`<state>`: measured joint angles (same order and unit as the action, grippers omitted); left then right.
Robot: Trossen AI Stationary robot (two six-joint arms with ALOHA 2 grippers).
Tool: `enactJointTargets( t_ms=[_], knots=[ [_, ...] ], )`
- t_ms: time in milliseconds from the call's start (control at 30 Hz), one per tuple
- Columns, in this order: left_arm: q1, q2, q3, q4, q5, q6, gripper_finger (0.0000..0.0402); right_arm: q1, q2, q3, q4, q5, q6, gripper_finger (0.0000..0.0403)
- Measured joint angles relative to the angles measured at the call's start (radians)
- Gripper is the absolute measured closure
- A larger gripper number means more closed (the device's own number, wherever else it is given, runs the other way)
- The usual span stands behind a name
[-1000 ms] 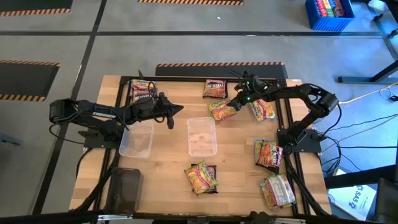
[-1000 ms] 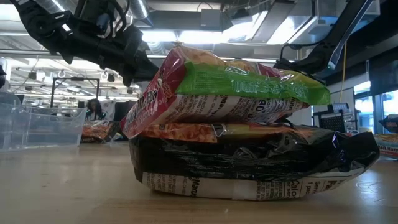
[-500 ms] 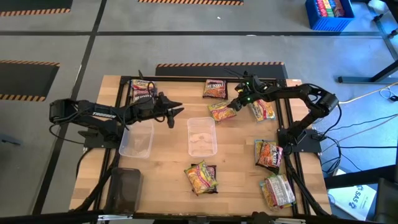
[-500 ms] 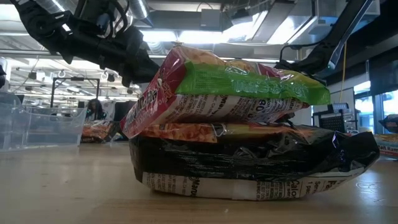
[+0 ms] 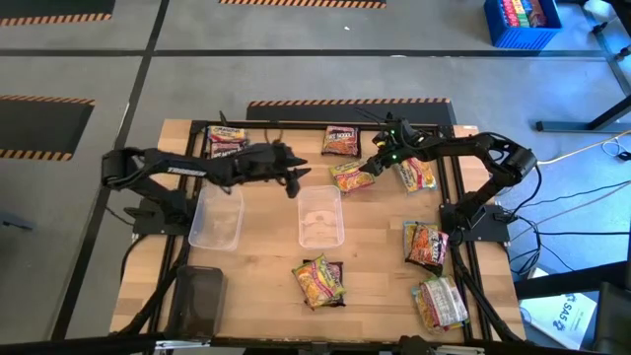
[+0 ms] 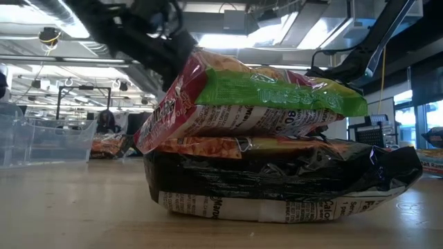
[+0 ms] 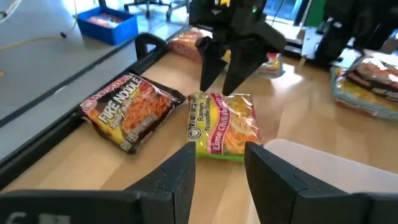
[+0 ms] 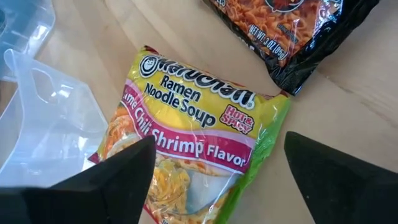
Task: Sort Maruchan noodles
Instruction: Put the green noodle pack into the right transparent bin
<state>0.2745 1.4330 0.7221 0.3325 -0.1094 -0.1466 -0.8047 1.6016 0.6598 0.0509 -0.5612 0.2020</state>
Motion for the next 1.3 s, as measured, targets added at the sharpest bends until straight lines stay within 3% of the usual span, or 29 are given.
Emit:
enactJointTargets(
  t_ms=[533,700,1033,1300],
  knots=[
    [0.02,0.292,0.345,-0.284,0.0,0.027,0.0271,-0.001,0.0,0.0,-0.044,-0.034,0.014,0.009],
    [0.035,0.36,0.38,-0.271,0.036,0.027,0.0271,0.0,0.0,0.0,-0.088,-0.022,0.019,0.0089],
    [0.071,0.467,0.387,-0.221,0.075,0.026,0.0271,-0.002,0.054,0.003,-0.078,-0.064,0.053,0.0048],
    [0.081,0.48,0.387,-0.222,0.078,0.026,0.0271,0.0,0.068,0.003,-0.04,-0.071,0.106,0.0058]
  ],
)
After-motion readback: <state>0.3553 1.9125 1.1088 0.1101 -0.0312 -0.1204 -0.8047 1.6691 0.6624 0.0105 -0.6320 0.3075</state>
